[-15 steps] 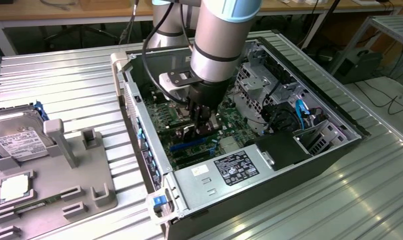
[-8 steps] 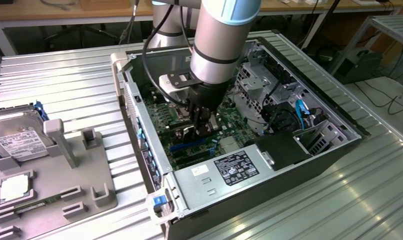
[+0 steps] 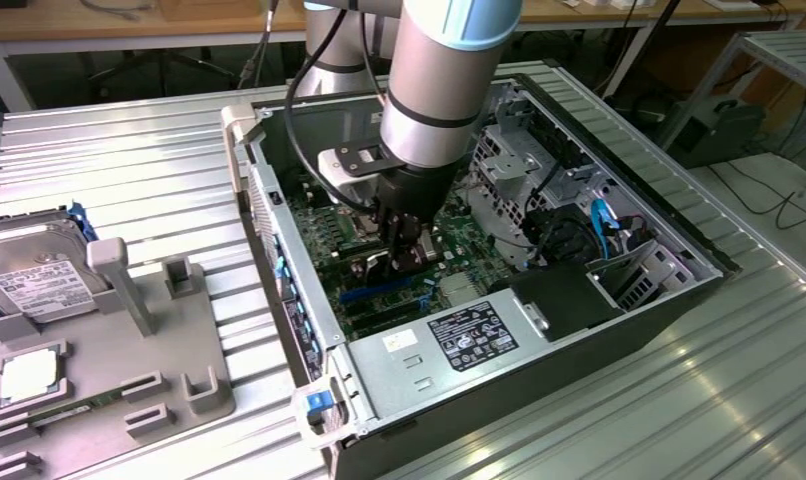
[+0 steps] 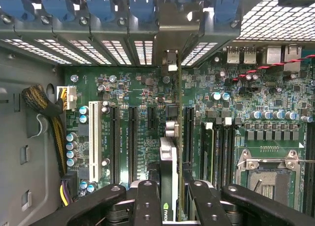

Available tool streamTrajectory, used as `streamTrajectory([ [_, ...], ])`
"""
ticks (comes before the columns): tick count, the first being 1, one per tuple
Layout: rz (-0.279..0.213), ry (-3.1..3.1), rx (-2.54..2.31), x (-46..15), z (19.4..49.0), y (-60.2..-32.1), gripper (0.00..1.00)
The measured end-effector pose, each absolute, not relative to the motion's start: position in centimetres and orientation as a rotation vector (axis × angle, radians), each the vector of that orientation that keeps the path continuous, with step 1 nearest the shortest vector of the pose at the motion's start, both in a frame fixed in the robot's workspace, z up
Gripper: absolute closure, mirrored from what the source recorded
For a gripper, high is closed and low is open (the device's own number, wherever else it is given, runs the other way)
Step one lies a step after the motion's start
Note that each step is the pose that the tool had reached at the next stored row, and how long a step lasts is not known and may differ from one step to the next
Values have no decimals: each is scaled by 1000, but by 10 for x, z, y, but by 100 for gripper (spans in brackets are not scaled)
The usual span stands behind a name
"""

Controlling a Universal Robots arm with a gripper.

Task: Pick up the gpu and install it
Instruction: 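Insert the gpu into the slot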

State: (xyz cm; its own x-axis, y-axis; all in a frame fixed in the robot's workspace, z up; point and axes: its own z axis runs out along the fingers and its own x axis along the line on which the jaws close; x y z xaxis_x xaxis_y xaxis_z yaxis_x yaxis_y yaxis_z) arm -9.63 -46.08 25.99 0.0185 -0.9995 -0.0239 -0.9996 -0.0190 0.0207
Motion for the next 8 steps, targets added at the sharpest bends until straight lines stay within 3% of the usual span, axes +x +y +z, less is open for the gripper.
streamTrajectory([
  [8, 50, 2209, -2230, -96, 260, -461, 73],
])
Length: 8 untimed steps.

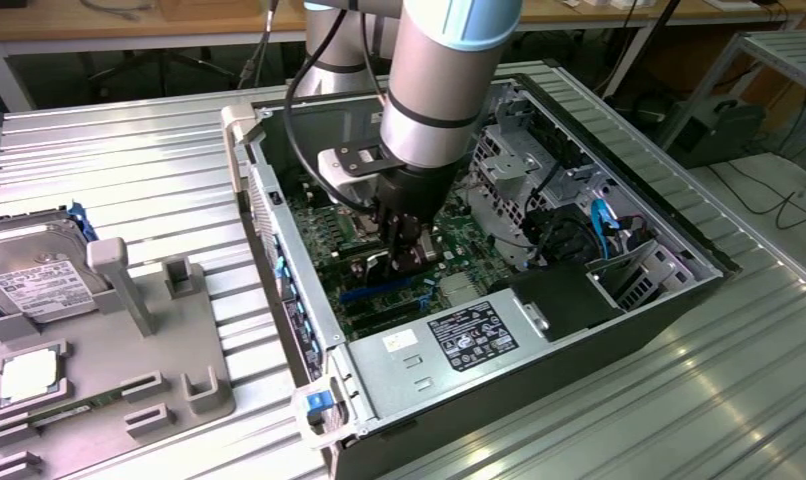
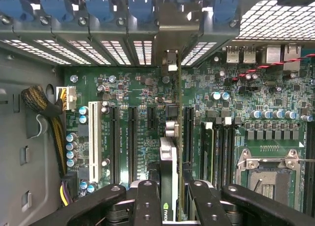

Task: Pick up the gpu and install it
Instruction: 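Insert the gpu into the slot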

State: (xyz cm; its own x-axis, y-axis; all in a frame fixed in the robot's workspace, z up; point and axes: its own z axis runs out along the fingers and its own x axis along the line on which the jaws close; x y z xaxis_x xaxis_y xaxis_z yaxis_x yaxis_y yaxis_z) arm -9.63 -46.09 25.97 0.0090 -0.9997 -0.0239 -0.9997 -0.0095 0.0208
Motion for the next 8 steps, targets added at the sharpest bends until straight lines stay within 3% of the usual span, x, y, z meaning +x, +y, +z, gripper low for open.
streamTrajectory([
  [8, 50, 2212, -2228, -96, 259, -462, 73],
])
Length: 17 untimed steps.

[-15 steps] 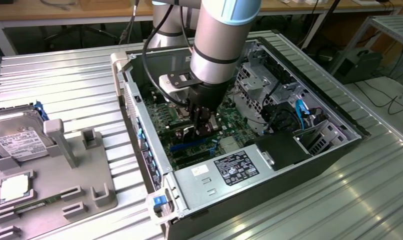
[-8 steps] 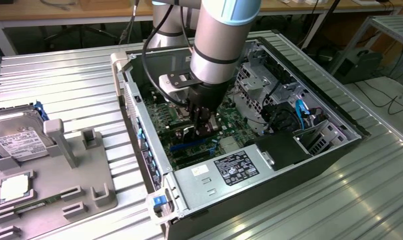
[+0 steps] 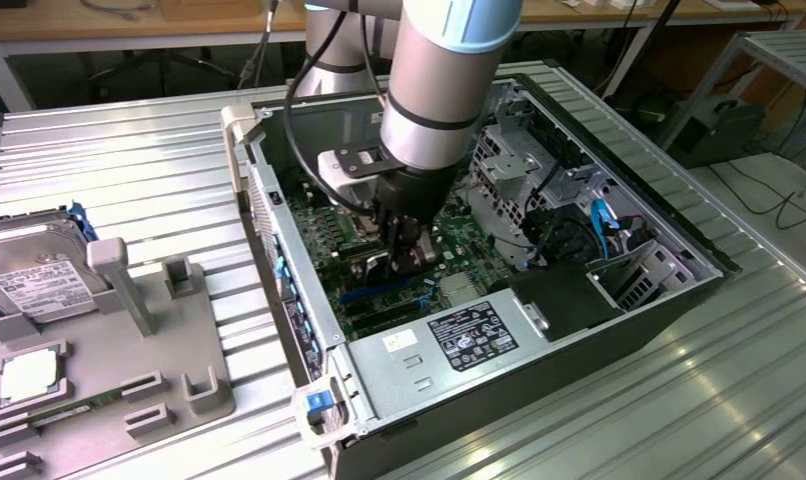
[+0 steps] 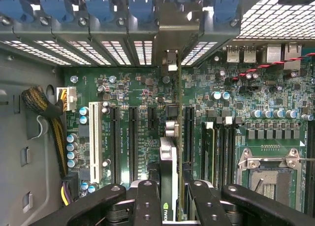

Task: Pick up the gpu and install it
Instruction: 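Insert the gpu into the slot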

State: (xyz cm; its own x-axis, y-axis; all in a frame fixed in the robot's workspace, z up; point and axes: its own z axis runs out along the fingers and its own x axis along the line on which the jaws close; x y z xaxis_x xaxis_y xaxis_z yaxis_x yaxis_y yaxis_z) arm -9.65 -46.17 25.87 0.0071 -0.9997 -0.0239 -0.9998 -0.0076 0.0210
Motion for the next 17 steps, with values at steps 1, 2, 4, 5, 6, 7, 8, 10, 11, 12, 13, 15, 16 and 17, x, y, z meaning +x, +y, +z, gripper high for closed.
streamTrajectory([
  [1, 52, 2213, -2229, -97, 258, -462, 73],
  [2, 54, 2214, -2229, -97, 258, -462, 73],
  [4, 56, 2214, -2230, -97, 257, -462, 73],
  [5, 57, 2215, -2231, -97, 256, -462, 73],
  [6, 58, 2215, -2231, -97, 256, -462, 73],
  [7, 59, 2216, -2232, -97, 256, -462, 73],
  [8, 60, 2216, -2232, -97, 255, -462, 73],
  [10, 62, 2217, -2233, -97, 254, -462, 73],
  [11, 62, 2217, -2233, -97, 254, -462, 73],
  [12, 63, 2218, -2234, -97, 254, -462, 73],
  [13, 63, 2218, -2234, -97, 253, -462, 73],
  [15, 64, 2218, -2234, -97, 253, -462, 73],
  [16, 64, 2218, -2234, -97, 253, -462, 73],
  [17, 64, 2218, -2234, -97, 253, -462, 73],
])
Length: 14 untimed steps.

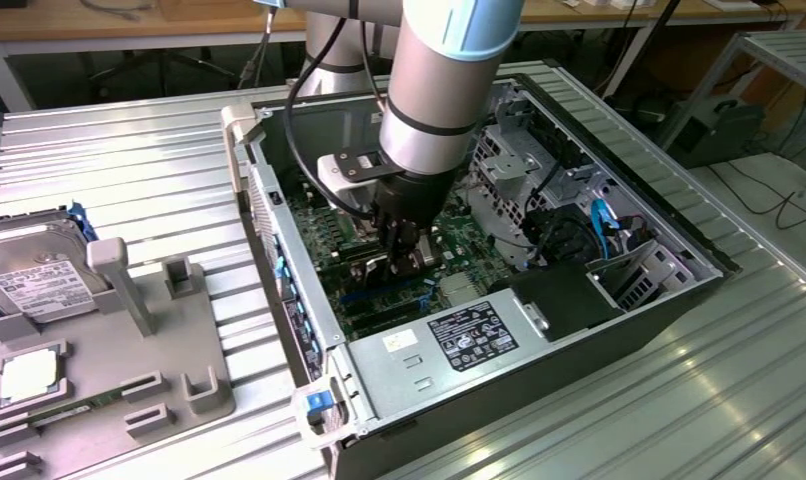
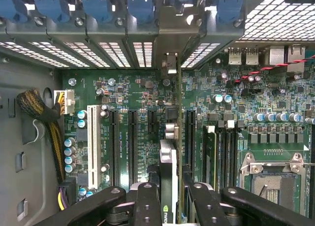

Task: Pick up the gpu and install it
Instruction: 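Insert the gpu into the slot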

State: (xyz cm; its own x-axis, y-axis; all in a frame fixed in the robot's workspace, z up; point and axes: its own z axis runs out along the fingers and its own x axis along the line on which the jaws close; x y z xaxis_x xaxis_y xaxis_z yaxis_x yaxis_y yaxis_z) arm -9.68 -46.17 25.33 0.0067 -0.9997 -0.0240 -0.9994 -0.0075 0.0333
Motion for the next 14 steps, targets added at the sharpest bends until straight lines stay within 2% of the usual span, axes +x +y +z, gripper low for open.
streamTrajectory([
  [14, -64, -2208, 2224, -95, 253, -461, 73],
])
